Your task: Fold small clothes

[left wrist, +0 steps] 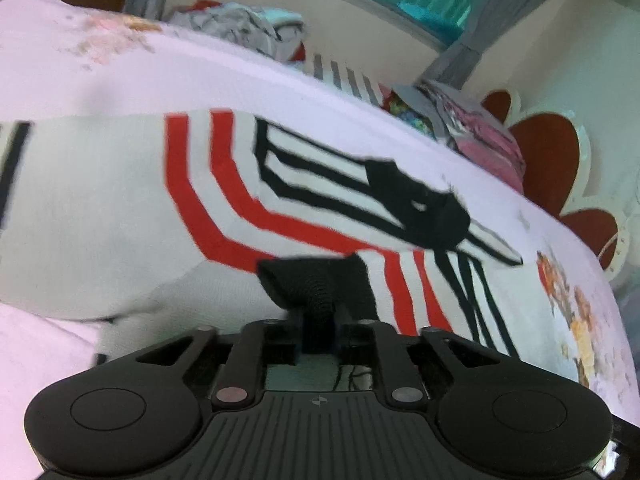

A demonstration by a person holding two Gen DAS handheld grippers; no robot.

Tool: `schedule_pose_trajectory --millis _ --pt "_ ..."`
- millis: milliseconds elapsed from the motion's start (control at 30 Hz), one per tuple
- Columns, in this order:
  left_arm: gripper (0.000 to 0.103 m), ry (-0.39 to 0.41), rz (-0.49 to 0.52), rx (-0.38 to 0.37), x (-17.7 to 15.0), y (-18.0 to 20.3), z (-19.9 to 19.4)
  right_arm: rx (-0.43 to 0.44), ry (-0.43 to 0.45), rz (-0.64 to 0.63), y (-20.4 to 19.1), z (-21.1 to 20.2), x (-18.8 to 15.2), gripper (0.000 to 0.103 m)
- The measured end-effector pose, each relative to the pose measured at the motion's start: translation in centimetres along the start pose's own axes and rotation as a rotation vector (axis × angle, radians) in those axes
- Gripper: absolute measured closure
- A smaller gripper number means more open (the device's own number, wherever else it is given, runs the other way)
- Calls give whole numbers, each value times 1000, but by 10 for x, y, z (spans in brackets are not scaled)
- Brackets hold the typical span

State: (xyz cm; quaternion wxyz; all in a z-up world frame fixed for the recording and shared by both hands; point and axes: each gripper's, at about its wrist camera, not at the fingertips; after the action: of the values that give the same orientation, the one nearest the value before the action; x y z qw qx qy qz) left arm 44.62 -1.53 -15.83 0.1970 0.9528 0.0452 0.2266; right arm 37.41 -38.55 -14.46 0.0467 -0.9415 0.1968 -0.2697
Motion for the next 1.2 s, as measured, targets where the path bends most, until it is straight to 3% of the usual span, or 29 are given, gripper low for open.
schedule_pose_trajectory --millis 33,100,133,300,600,700,767,833,867,933,1000,1067,1200 --pt "70 34 4 14 -1 0 -8 15 17 -1 1 -7 0 61" --pt "66 78 36 21 -2 1 -22 17 50 -18 2 -16 7 51" --pt "66 82 55 15 0 5 -24 21 57 -21 2 -15 14 51" --pt "65 38 114 -52 5 31 -9 73 28 29 6 18 56 51" --pt "66 -46 119 -30 -3 33 31 87 -4 44 -7 78 117 53" --pt "66 -49 122 -32 -4 33 32 108 -30 76 -5 97 134 69" --pt "66 -49 123 -31 -5 33 32 86 -19 60 -8 99 136 88" --pt "66 -53 121 -21 -3 36 31 34 3 37 -8 98 133 92" --pt "66 -54 121 -16 -3 38 31 -8 15 37 -4 100 131 92" --pt "65 -55 127 -9 -2 42 32 2 21 61 3 103 129 92" --pt "65 -40 143 -6 -3 41 35 -44 32 16 -6 101 128 92" --pt "66 -34 146 -10 -4 39 35 -77 53 1 -13 94 128 83" --pt "65 -42 144 7 -2 40 28 -54 108 -64 -27 68 112 74"
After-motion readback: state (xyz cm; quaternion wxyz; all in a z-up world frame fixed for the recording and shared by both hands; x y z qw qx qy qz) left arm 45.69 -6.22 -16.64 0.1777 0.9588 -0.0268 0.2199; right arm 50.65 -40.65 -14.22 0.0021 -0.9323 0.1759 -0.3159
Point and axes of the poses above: each gripper's, at about its wrist camera, not at the fingertips, and z roughly the way its jaws point, y to its right, x to its top, and after that the axes turned 14 degrees about -y, right-handed
